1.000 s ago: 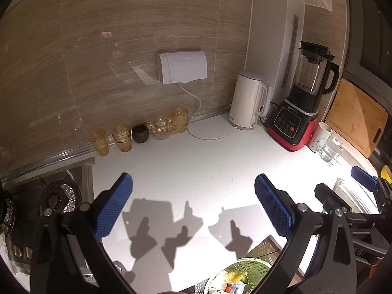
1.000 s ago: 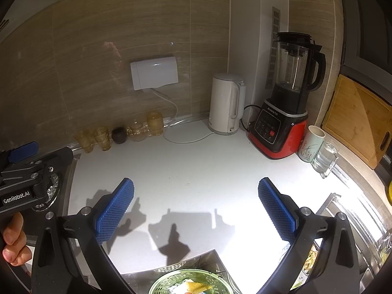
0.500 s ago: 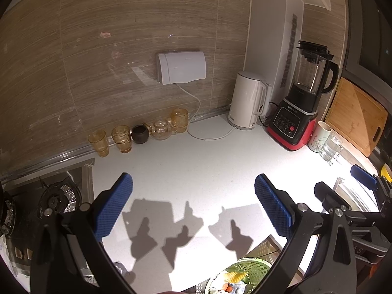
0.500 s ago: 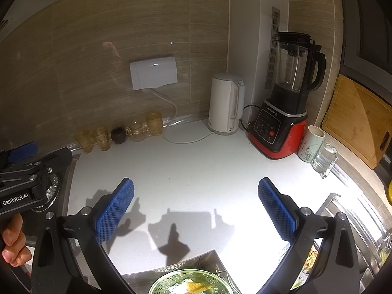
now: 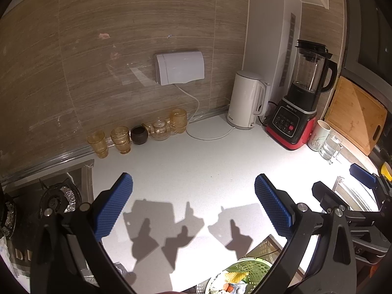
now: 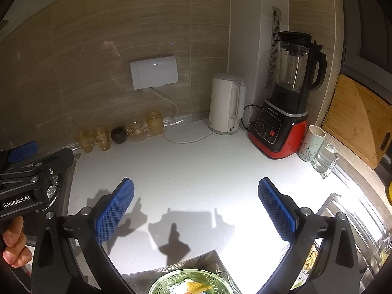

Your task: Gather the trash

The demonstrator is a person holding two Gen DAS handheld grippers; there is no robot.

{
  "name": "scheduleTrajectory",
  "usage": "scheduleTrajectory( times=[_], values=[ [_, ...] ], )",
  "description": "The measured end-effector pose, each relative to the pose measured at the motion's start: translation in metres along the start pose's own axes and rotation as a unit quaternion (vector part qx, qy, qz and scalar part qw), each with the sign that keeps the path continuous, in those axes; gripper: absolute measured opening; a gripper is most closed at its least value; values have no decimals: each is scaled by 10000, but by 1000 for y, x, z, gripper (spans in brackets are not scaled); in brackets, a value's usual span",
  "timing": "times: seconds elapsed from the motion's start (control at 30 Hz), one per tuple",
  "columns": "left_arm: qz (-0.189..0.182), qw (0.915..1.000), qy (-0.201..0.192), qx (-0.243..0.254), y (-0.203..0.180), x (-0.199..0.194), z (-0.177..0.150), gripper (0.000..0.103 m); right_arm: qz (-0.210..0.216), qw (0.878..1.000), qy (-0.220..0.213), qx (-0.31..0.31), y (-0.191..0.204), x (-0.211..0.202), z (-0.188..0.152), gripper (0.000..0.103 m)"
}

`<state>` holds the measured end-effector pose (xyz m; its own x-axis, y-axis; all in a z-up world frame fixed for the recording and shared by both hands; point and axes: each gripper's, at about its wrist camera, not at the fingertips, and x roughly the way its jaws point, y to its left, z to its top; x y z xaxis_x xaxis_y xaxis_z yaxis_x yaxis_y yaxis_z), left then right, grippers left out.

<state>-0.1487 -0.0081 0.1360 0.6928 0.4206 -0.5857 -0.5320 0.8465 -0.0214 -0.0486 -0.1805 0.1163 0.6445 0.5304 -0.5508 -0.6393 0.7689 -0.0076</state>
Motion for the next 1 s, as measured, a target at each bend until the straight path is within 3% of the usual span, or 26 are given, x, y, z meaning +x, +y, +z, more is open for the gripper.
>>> scheduleTrajectory(
  times=[1.0],
  values=[
    [-145, 9997, 7, 180, 7, 10, 7, 95, -9, 10000, 21, -6, 0, 2, -1, 101]
  ],
)
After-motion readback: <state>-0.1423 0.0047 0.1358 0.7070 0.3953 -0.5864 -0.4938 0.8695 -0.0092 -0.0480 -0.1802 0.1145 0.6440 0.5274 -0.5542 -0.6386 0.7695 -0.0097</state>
